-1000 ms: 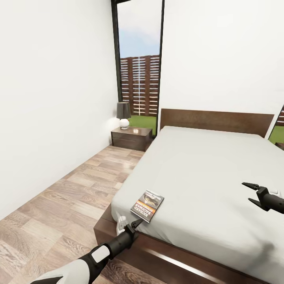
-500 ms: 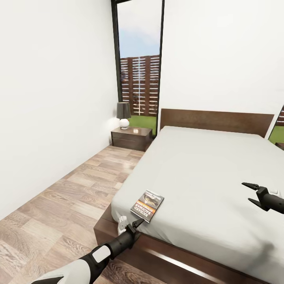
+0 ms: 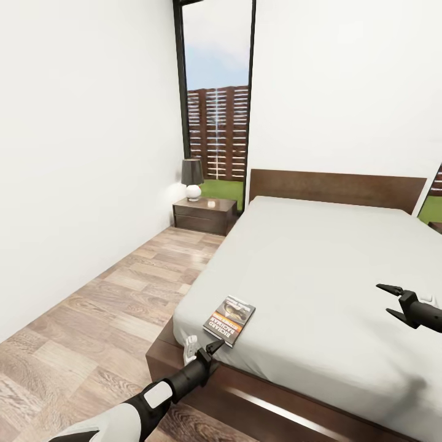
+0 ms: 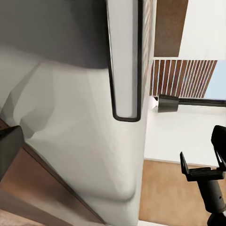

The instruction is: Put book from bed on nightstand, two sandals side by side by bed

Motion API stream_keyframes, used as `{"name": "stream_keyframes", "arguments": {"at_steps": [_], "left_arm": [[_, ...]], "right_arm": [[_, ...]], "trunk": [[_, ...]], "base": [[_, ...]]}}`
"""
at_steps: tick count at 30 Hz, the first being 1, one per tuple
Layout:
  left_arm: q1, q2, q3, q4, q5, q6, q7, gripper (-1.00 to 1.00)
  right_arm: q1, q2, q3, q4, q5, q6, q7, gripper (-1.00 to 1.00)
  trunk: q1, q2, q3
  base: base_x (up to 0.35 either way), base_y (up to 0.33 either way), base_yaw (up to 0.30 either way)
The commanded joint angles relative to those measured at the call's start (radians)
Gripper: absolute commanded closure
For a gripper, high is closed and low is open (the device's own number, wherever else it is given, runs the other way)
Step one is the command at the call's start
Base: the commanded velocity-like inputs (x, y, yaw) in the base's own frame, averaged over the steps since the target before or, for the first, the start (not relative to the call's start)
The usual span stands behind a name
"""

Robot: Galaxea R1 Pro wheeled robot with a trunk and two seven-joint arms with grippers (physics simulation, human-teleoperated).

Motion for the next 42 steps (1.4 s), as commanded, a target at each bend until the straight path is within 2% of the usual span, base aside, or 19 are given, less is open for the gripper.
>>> {"name": "stream_keyframes", "arguments": {"at_steps": [1,27,30,34,42], "left_arm": [[0.000,0.000,0.008,-0.001,-0.001,0.008,-0.002,-1.00],[0.000,0.003,0.008,-0.002,-0.001,0.007,-0.025,-1.00],[0.000,0.004,0.008,-0.002,-0.001,0.007,-0.025,-1.00],[0.000,0.005,0.009,-0.002,-0.001,0.007,-0.025,-1.00],[0.000,0.006,0.029,-0.002,0.000,0.007,-0.025,-1.00]], "right_arm": [[-0.001,0.000,0.005,0.000,-0.010,0.006,-0.001,-1.00],[0.000,0.000,0.005,0.000,-0.010,0.006,-0.002,-1.00],[0.000,0.000,0.005,0.000,-0.010,0.006,-0.002,-1.00],[0.000,0.000,0.005,0.000,-0.010,0.006,-0.002,-1.00],[-0.001,0.000,0.005,0.000,-0.010,0.006,-0.002,-1.00]], "trunk": [[0.000,0.000,-0.001],[0.000,0.000,-0.001],[-0.012,0.021,0.008],[-0.012,0.021,0.008],[-0.012,0.021,0.008]], "base": [[0.000,0.000,0.000],[0.000,0.000,0.000],[0.000,0.000,0.000],[0.000,0.000,0.000],[0.000,0.000,0.000]]}}
